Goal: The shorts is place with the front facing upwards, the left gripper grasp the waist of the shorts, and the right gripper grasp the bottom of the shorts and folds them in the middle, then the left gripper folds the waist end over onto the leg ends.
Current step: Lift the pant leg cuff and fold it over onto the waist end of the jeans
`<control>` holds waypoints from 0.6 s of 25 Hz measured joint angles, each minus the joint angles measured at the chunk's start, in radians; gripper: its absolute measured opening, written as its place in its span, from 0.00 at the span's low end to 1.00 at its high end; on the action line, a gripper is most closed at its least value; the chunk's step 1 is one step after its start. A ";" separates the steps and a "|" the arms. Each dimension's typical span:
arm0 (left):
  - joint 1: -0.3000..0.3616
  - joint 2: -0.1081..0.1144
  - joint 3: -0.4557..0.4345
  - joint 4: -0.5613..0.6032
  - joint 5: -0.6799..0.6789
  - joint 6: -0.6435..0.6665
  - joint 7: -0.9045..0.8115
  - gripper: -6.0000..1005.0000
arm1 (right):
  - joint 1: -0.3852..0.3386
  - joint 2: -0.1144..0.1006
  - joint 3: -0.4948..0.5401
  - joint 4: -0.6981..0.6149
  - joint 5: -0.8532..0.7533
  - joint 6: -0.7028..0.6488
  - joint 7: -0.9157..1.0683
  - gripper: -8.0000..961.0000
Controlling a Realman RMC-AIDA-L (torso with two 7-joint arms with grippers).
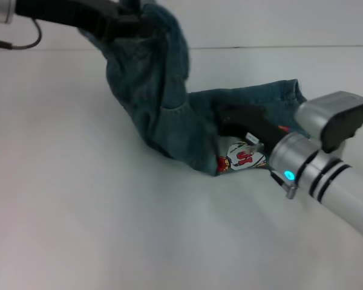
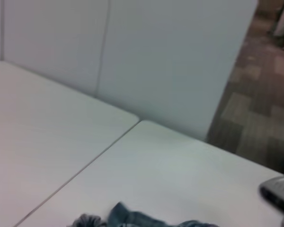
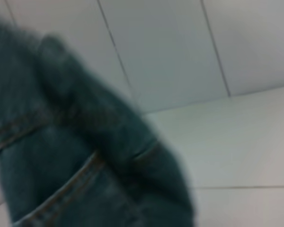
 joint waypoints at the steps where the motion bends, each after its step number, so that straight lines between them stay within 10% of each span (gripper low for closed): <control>1: -0.009 -0.002 0.005 -0.008 -0.007 0.000 0.000 0.06 | 0.012 0.000 0.007 0.010 -0.008 0.012 -0.003 0.02; 15: -0.060 -0.037 0.049 -0.041 -0.020 -0.011 0.004 0.06 | 0.119 0.001 0.250 0.141 -0.476 0.160 -0.001 0.02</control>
